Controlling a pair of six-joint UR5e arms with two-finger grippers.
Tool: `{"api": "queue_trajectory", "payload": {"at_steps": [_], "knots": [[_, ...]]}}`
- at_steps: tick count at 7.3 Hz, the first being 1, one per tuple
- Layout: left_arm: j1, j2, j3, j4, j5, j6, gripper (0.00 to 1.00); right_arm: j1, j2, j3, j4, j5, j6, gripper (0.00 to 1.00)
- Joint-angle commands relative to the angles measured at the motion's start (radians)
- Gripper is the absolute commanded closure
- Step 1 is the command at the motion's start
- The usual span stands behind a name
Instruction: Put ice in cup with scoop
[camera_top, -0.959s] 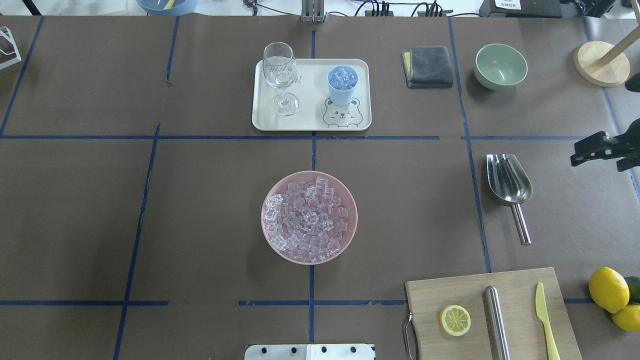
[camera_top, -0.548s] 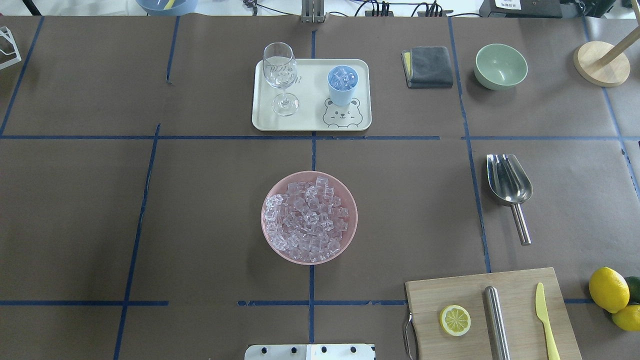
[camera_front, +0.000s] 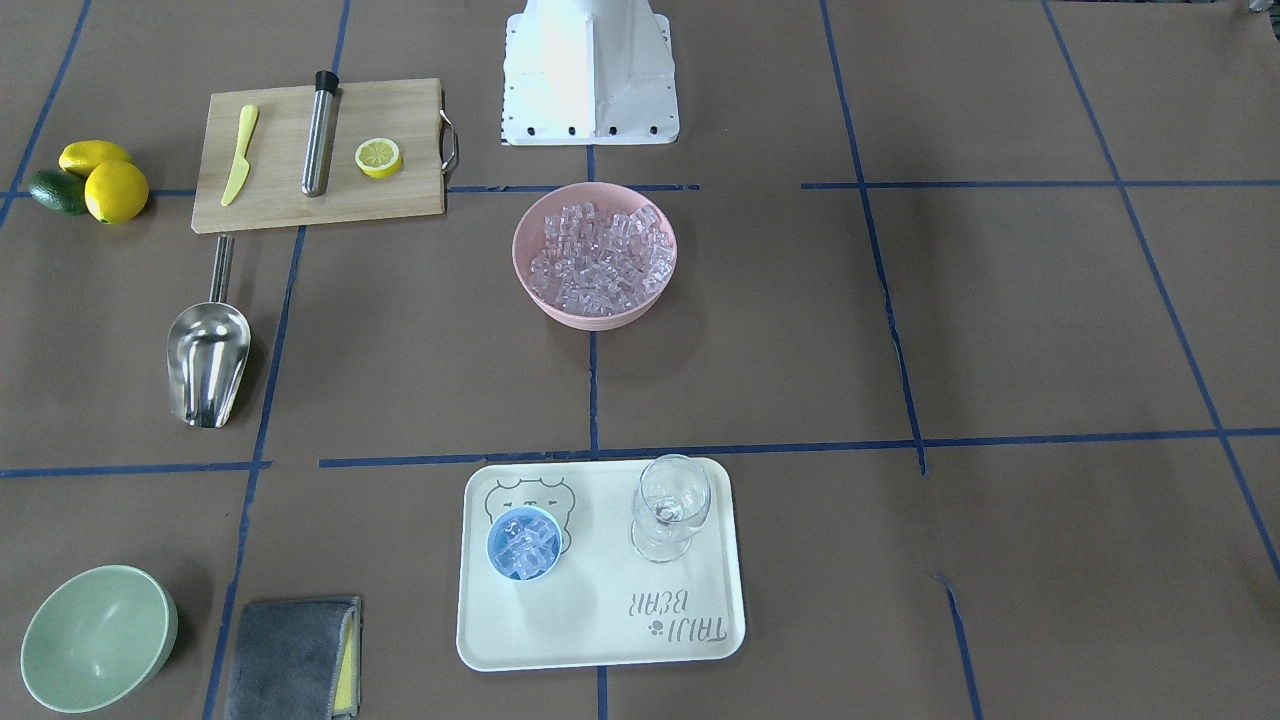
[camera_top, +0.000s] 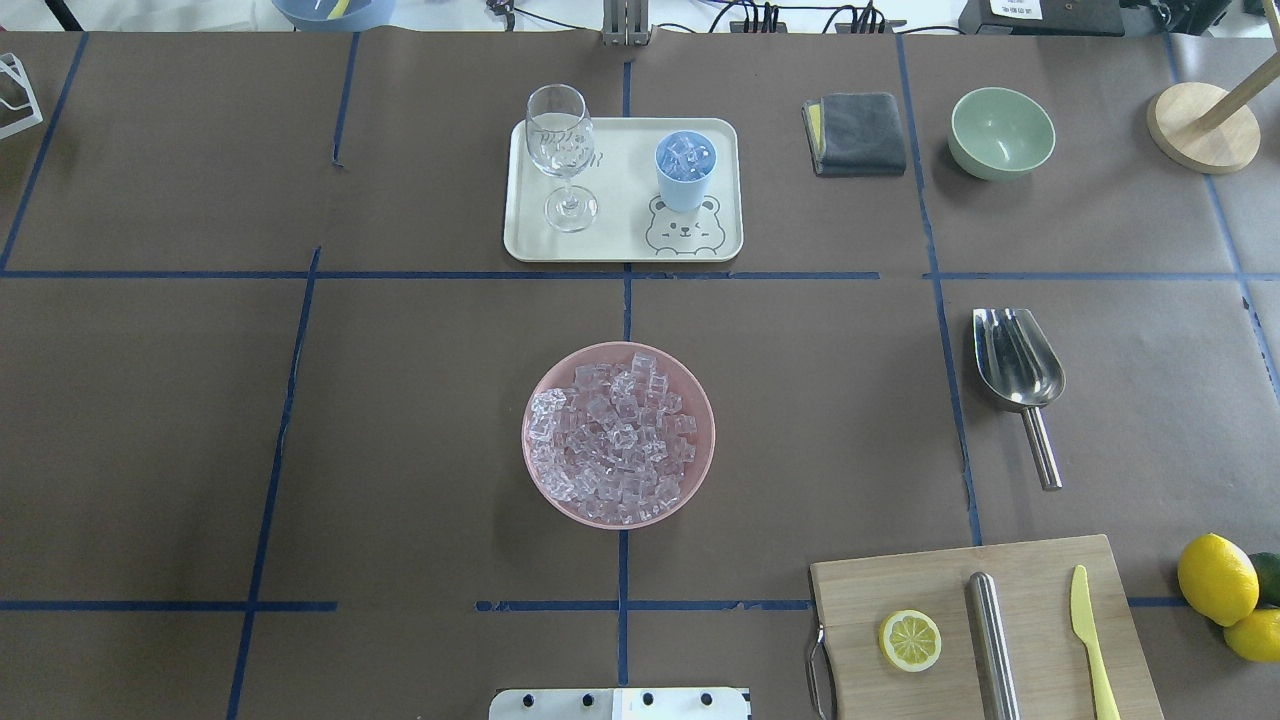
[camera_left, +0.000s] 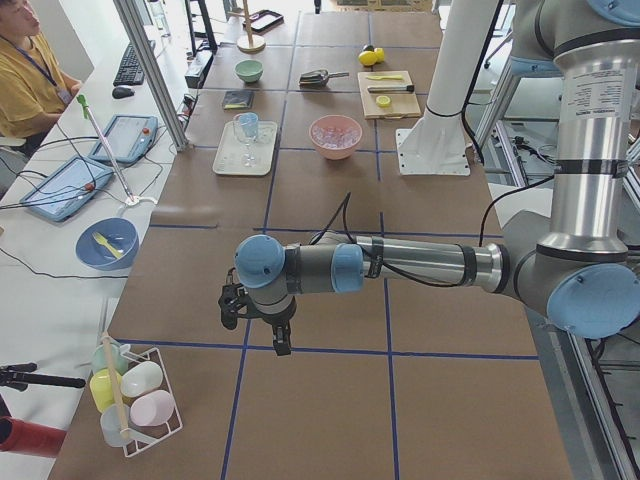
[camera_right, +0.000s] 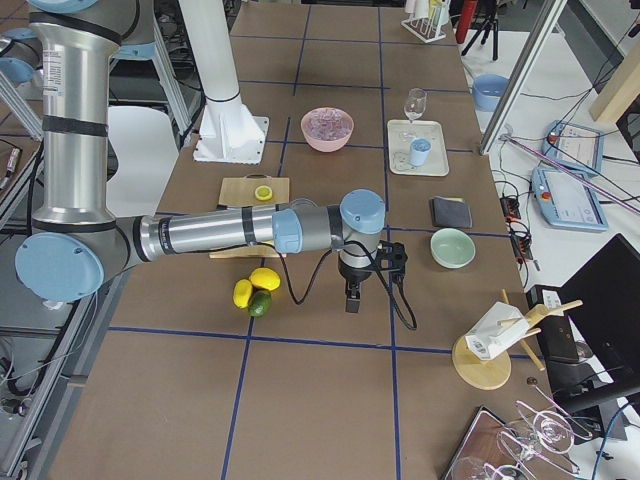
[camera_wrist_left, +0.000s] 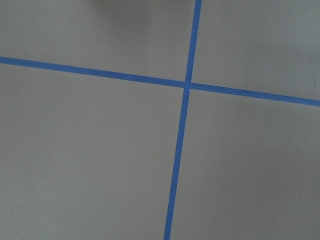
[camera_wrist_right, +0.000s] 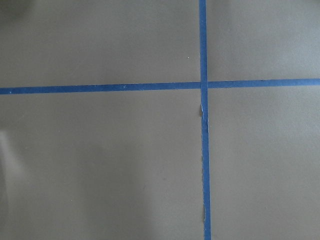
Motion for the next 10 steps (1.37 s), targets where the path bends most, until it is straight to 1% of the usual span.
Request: {"api": "queue_trajectory", "payload": {"at_steps": [1, 2, 3, 4, 5, 7, 9, 10], "knots": [[-0.001, -0.002, -0.008, -0.006, -0.004, -0.017, 0.00, 0.003, 0.001, -0.003, -0.006, -0.001, -0.006, 0.00], [0.002, -0.005, 0.011, -0.031, -0.002, -0.011, 0.00, 0.014, 0.005, -0.003, -0.022, 0.004, -0.006, 0.00], [0.001, -0.003, 0.007, -0.065, 0.004, -0.015, 0.00, 0.014, 0.020, -0.003, -0.057, 0.018, -0.009, 0.00], [0.001, 0.001, -0.001, -0.072, 0.003, -0.011, 0.00, 0.011, 0.021, -0.005, -0.066, 0.019, -0.067, 0.00], [0.001, 0.000, -0.005, -0.072, 0.003, -0.008, 0.00, 0.009, 0.028, -0.005, -0.104, 0.015, -0.141, 0.00], [-0.001, -0.005, -0.011, -0.065, 0.007, -0.002, 0.00, 0.034, 0.082, -0.020, -0.192, -0.007, -0.274, 0.00], [0.001, -0.012, -0.010, -0.067, 0.007, -0.002, 0.00, 0.035, 0.076, -0.026, -0.192, 0.004, -0.273, 0.00], [0.002, -0.025, -0.002, -0.067, 0.007, -0.002, 0.00, 0.037, 0.068, -0.049, -0.184, 0.009, -0.269, 0.00]]}}
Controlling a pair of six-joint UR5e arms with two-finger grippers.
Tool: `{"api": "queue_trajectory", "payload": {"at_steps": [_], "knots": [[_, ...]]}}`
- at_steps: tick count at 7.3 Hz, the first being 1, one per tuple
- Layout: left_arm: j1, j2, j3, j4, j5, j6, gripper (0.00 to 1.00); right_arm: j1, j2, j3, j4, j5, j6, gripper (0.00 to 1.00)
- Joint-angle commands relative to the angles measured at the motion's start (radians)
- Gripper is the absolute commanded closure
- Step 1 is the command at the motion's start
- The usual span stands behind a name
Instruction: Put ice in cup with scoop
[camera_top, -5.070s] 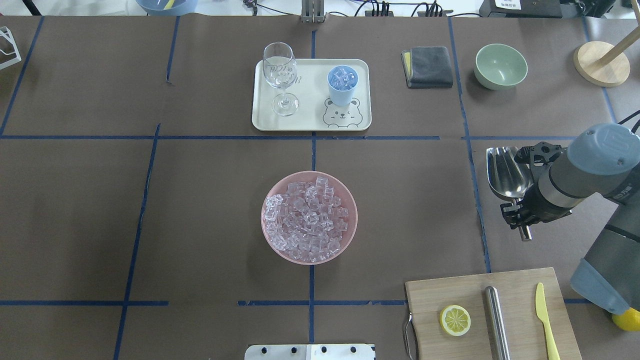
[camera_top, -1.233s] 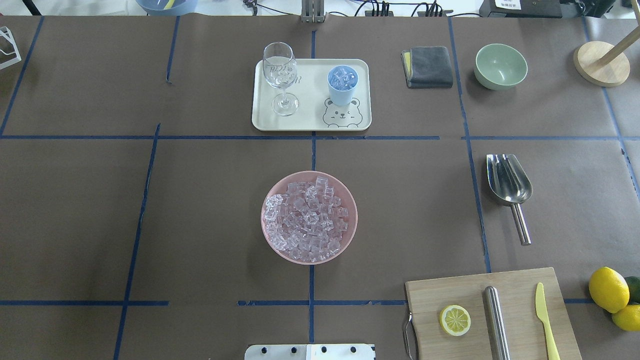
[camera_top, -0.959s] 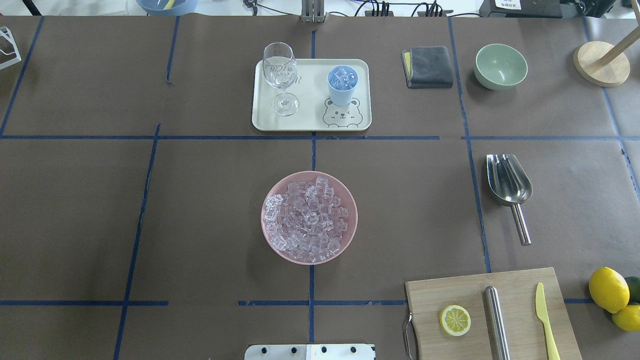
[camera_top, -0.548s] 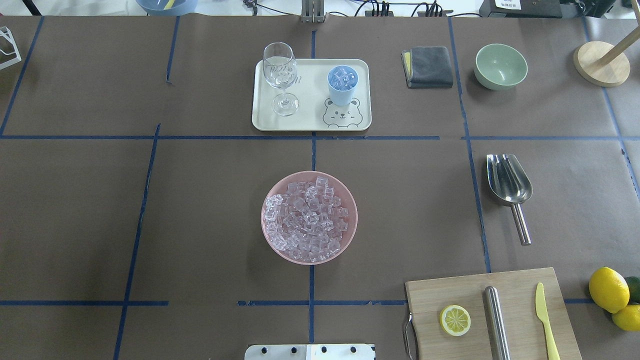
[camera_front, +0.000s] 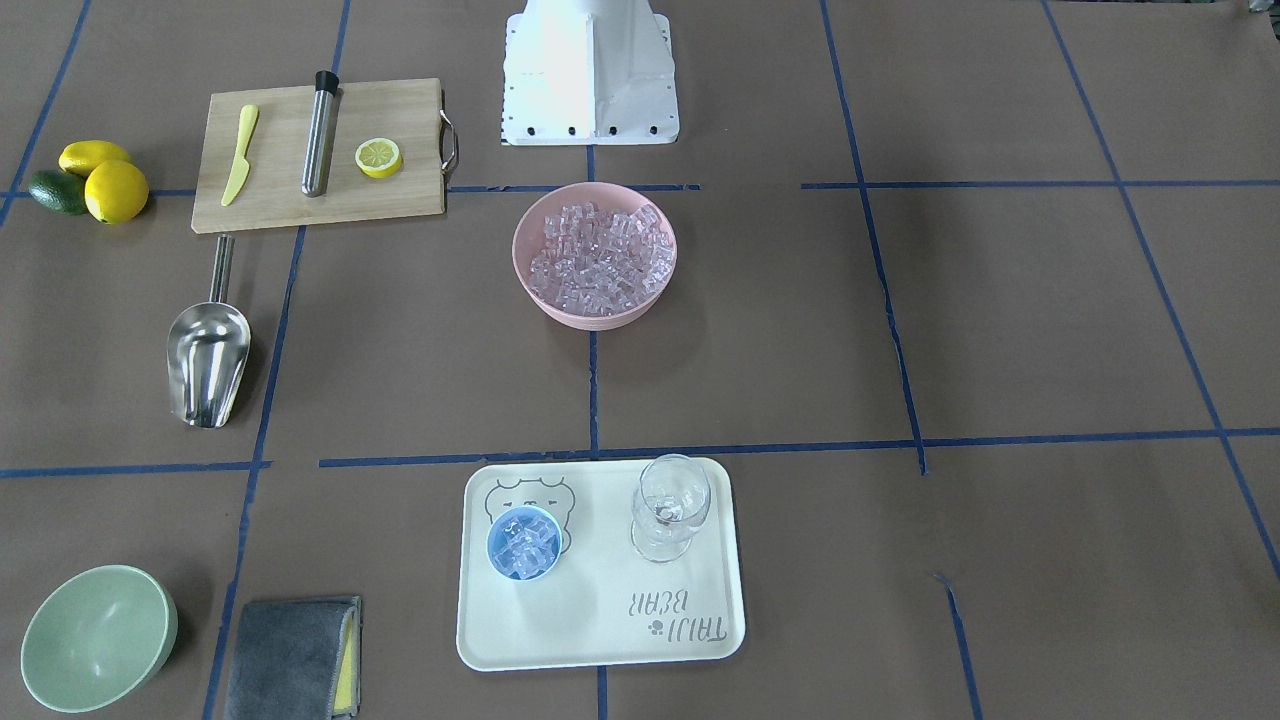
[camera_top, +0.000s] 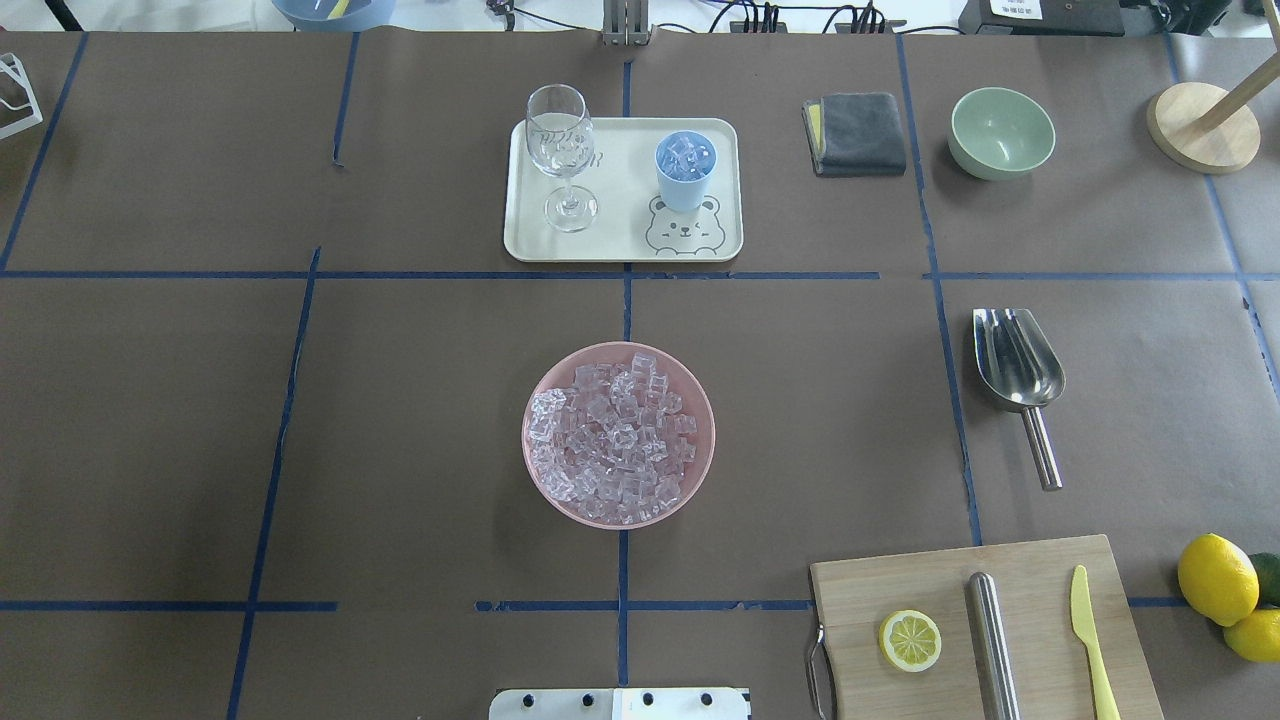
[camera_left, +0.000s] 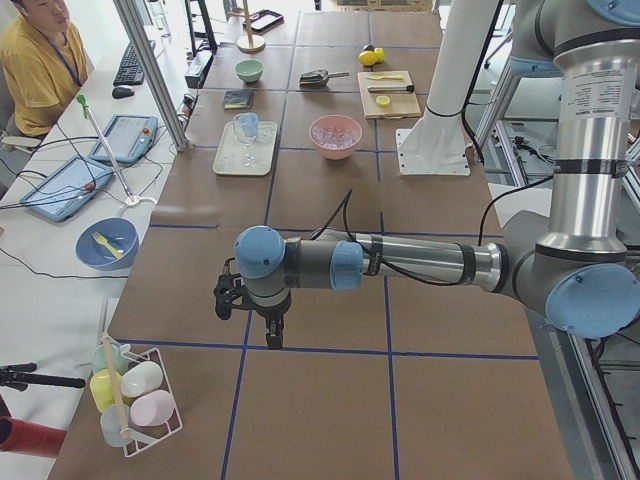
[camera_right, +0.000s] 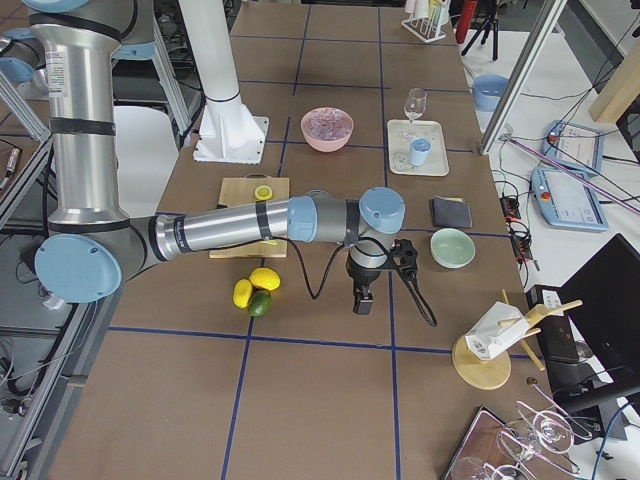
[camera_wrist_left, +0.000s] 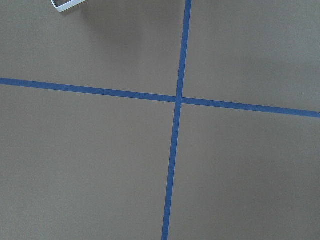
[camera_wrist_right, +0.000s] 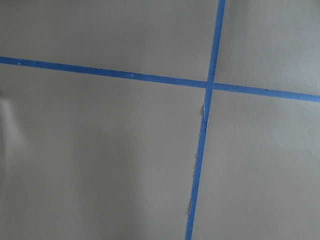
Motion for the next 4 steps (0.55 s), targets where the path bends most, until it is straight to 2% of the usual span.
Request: {"api": "queue_trajectory", "payload": {"at_steps": [1, 2, 3, 4], "knots": [[0.001, -0.015, 0.001, 0.000, 0.000, -0.001, 0.00, 0.002, -0.011, -0.043, 0.020, 0.003, -0.009, 0.00], [0.001, -0.027, 0.006, 0.000, 0.000, 0.000, 0.00, 0.026, -0.018, -0.081, 0.065, 0.011, -0.073, 0.00], [0.001, -0.027, 0.005, -0.002, -0.003, -0.001, 0.00, 0.086, -0.013, -0.109, 0.065, 0.070, -0.143, 0.00], [0.001, -0.038, 0.001, -0.002, 0.000, -0.001, 0.00, 0.108, -0.016, -0.083, 0.060, 0.094, -0.146, 0.00]]}}
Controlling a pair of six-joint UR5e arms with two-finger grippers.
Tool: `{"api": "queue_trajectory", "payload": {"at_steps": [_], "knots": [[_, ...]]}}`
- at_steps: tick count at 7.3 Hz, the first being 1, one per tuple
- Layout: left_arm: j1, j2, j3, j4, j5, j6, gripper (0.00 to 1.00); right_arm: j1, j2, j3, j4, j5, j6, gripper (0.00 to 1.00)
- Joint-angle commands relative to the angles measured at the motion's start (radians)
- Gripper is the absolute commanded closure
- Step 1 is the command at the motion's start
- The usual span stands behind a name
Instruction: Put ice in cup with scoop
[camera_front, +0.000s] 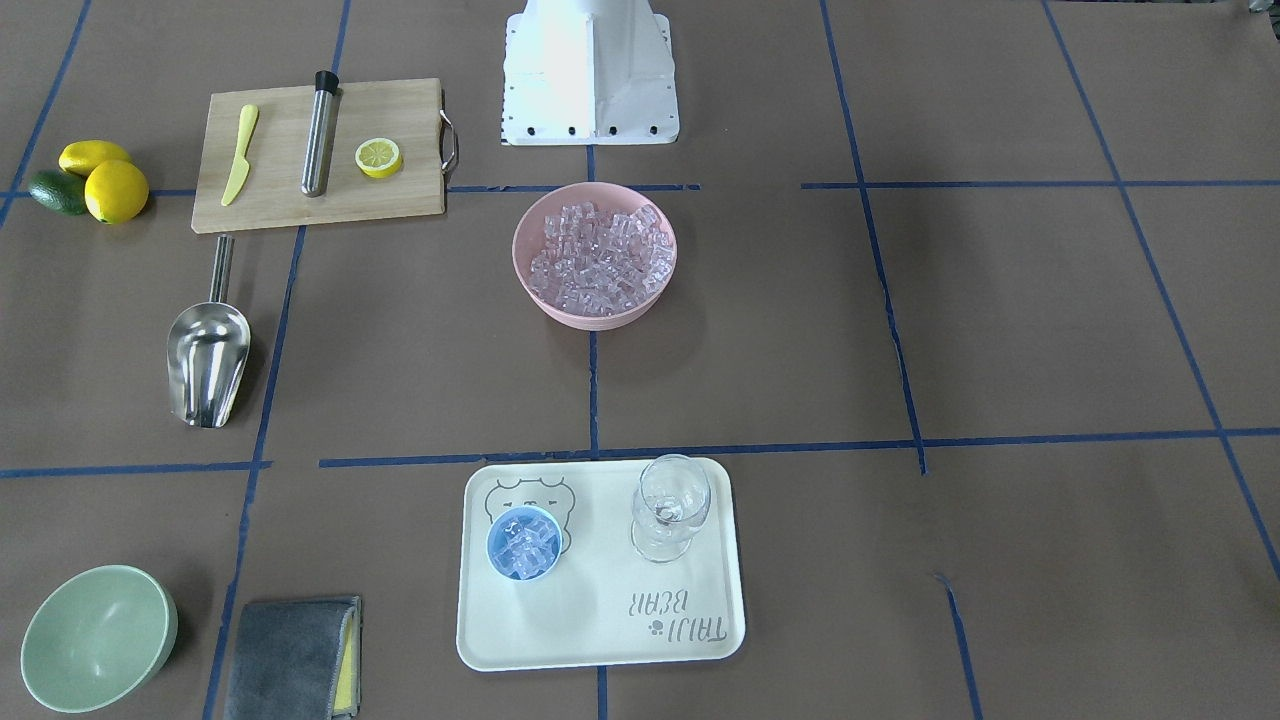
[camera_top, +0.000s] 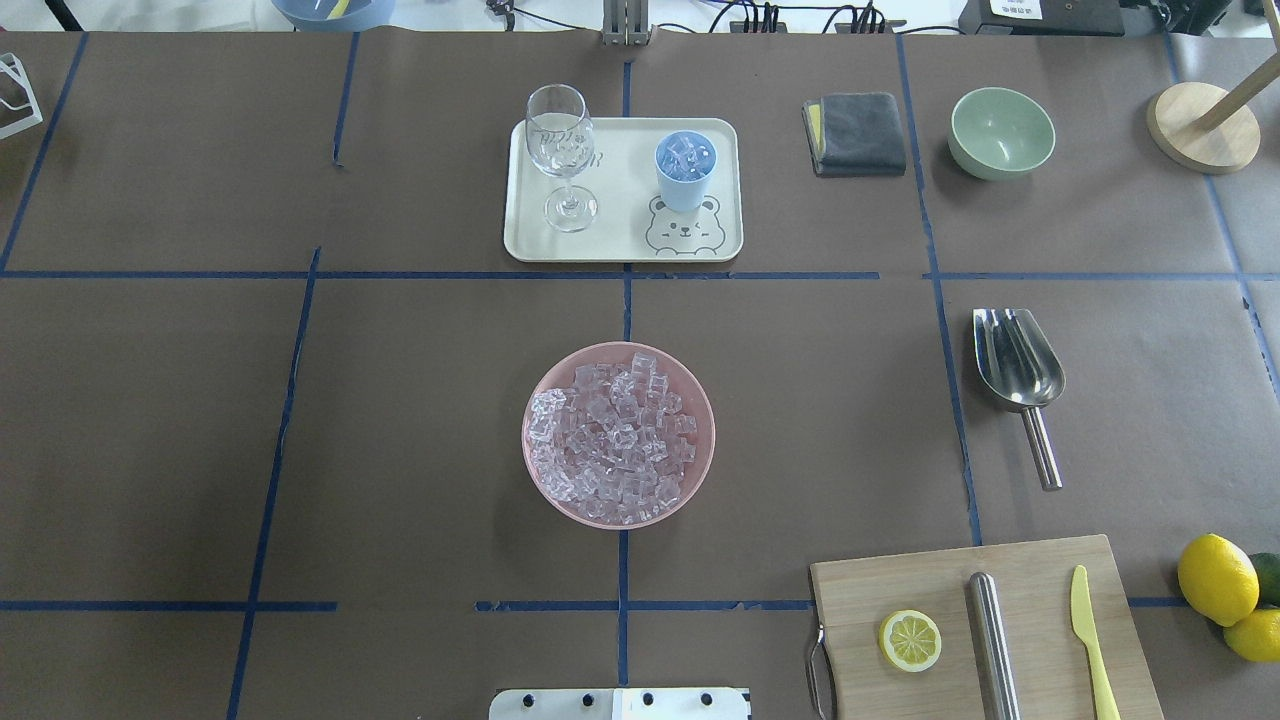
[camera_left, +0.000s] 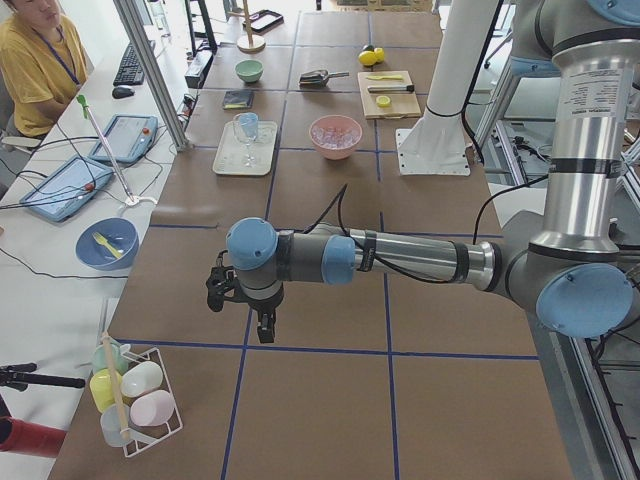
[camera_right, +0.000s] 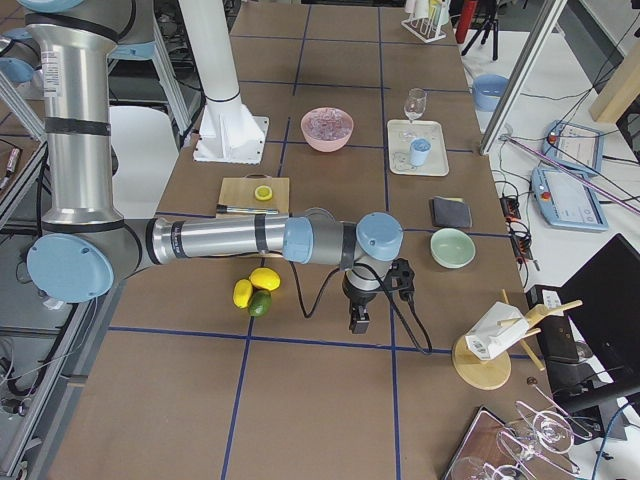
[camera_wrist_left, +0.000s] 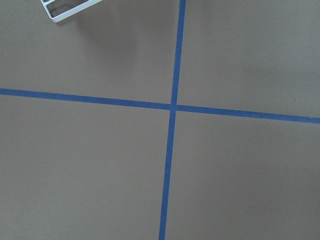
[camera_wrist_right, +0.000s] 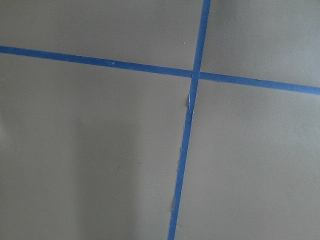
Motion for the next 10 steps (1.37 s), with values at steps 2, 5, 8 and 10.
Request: {"api": "queue_trajectory", "payload": {"at_steps": [2, 5, 8, 10], "knots": [[0.000, -0.023, -0.002, -0.002, -0.006, 0.001, 0.00, 0.041, -0.017, 0.003, 0.014, 0.043, -0.041, 0.00], [0.000, -0.020, 0.025, -0.066, 0.000, -0.006, 0.00, 0.041, -0.010, 0.000, 0.017, 0.020, -0.040, 0.00], [0.000, -0.012, 0.029, -0.068, 0.000, -0.007, 0.00, 0.036, -0.002, -0.003, 0.017, -0.037, -0.043, 0.00], [0.000, -0.007, 0.030, -0.068, 0.001, -0.004, 0.00, 0.032, -0.002, -0.006, 0.017, -0.037, -0.031, 0.00]]}}
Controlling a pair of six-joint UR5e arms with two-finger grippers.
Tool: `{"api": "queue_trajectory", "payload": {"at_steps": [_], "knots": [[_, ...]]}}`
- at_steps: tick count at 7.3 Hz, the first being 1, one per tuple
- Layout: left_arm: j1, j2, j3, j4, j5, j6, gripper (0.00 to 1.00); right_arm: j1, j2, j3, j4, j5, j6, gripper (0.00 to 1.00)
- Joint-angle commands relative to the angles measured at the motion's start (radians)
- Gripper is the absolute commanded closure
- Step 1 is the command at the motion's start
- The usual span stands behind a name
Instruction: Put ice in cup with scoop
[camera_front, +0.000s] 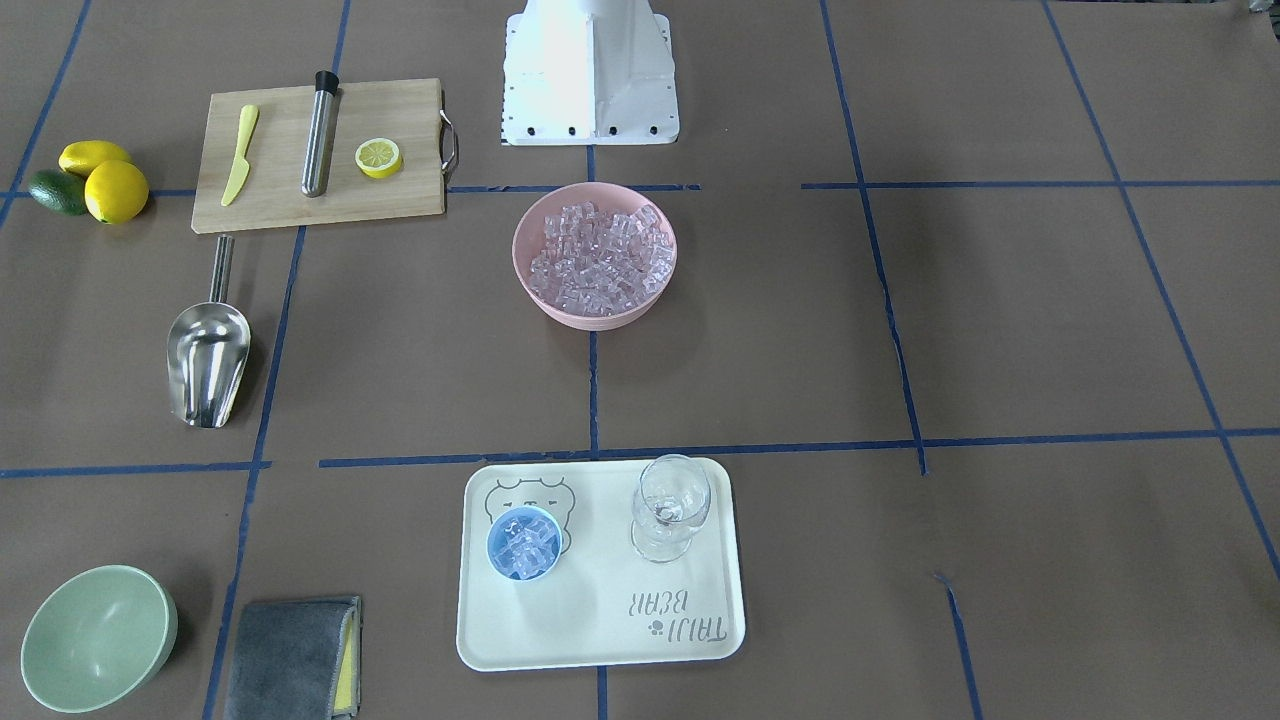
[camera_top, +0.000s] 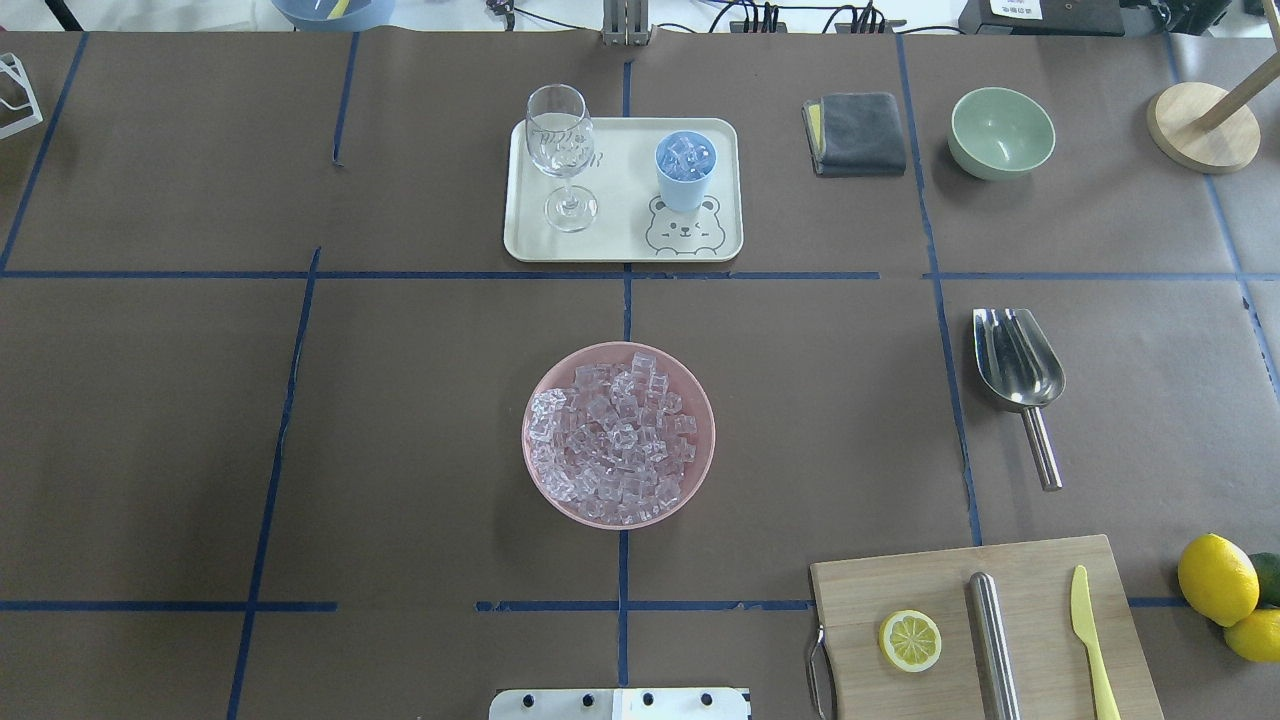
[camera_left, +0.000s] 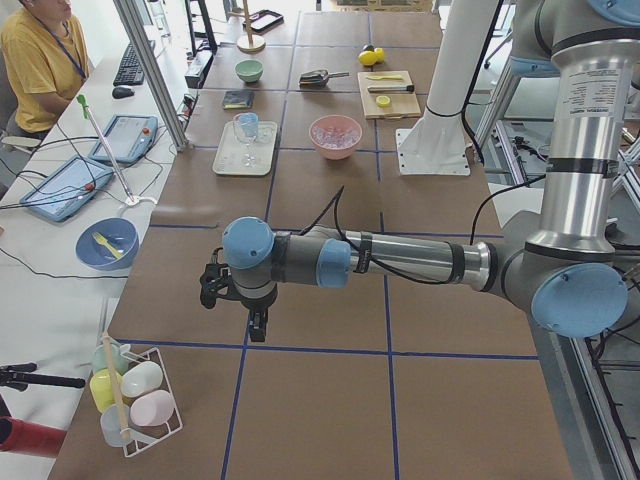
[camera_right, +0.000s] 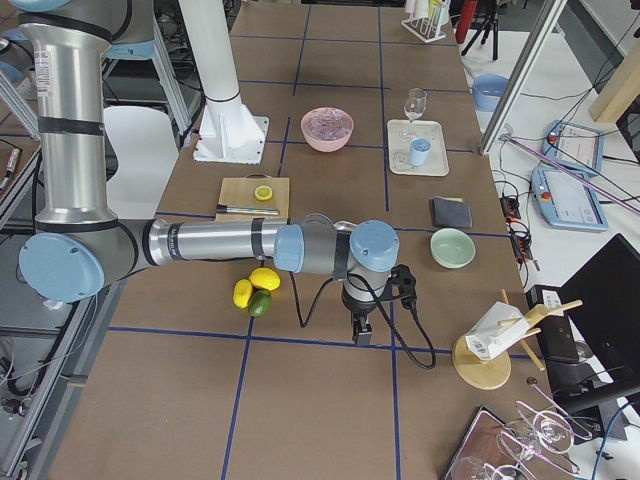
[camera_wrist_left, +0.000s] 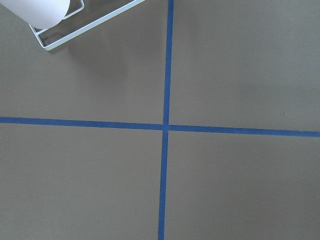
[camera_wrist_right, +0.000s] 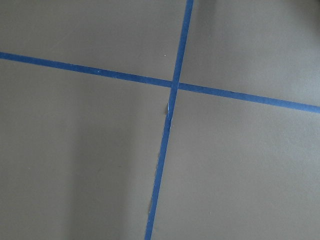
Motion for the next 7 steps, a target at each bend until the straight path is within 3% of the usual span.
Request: {"api": "queue_trajectory", "payload": {"at_steps": [1, 3, 6, 7], "knots": [[-0.002, 0.005, -0.002, 0.001, 0.004, 0.002, 0.00, -0.005, 0.000, -0.005, 0.000, -0.001, 0.007, 0.00], [-0.002, 0.015, -0.031, 0.003, 0.114, 0.008, 0.00, -0.009, 0.000, -0.005, -0.002, -0.001, 0.005, 0.00], [-0.002, 0.069, -0.054, 0.001, 0.135, 0.015, 0.00, -0.025, 0.000, -0.014, -0.002, 0.000, 0.005, 0.00], [0.000, 0.096, -0.054, 0.004, 0.132, 0.134, 0.00, -0.028, 0.000, -0.014, -0.002, 0.000, 0.001, 0.00]]}}
